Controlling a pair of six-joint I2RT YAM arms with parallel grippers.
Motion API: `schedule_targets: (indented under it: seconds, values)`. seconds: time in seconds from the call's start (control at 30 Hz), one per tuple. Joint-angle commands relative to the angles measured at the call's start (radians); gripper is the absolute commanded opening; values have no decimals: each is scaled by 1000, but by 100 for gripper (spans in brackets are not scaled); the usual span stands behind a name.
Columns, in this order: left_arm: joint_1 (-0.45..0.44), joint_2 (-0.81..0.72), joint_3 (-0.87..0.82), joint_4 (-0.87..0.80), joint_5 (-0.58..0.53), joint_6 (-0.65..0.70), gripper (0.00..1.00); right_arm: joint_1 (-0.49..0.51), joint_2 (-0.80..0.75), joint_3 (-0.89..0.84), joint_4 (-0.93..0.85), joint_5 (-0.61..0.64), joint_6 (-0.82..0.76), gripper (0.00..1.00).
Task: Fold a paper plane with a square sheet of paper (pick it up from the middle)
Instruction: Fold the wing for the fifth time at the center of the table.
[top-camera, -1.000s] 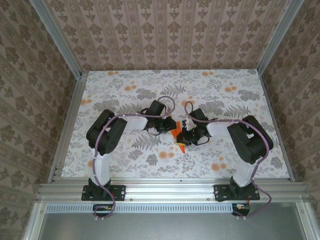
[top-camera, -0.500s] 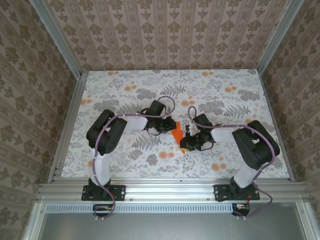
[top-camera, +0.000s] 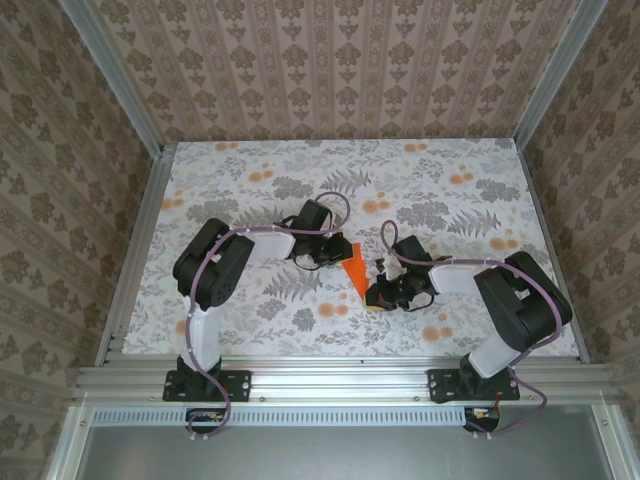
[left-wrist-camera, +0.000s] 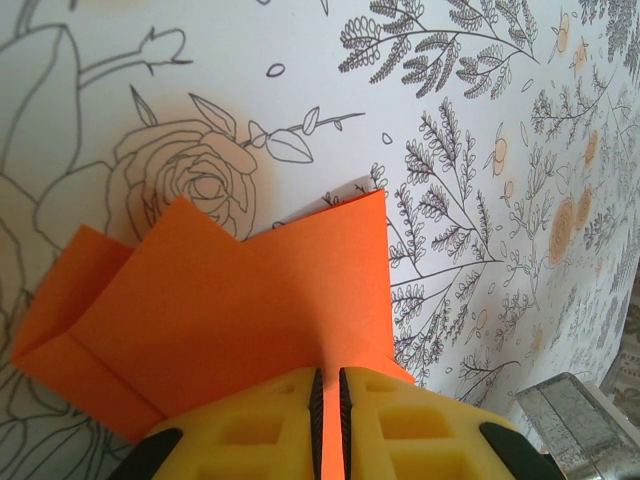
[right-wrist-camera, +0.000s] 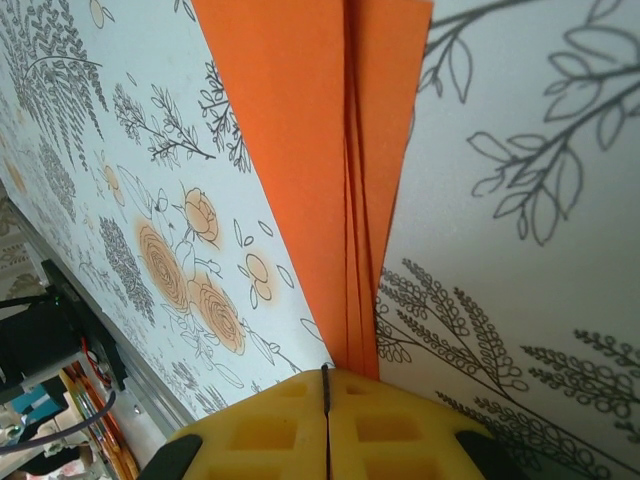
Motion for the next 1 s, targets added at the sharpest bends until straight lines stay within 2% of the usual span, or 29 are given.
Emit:
schedule_targets:
  seconds: [0.0, 0.33, 0.6, 0.8, 0.97]
  values:
    - [4, 59, -13, -84, -45, 33, 16, 0, 13, -65, -85, 20, -3, 8]
    - [3, 62, -3, -93, -38, 41, 16, -2, 17, -66, -43, 14, 23, 8]
    - [3, 63, 3, -100, -38, 44, 16, -2, -63, -43, -91, 15, 10, 8]
    - [2, 67, 3, -104, -39, 48, 16, -2, -154, 36, -60, -57, 56, 9]
    - [-1, 65, 2, -106, -41, 46, 16, -3, -136, 138, -93, 16, 54, 14]
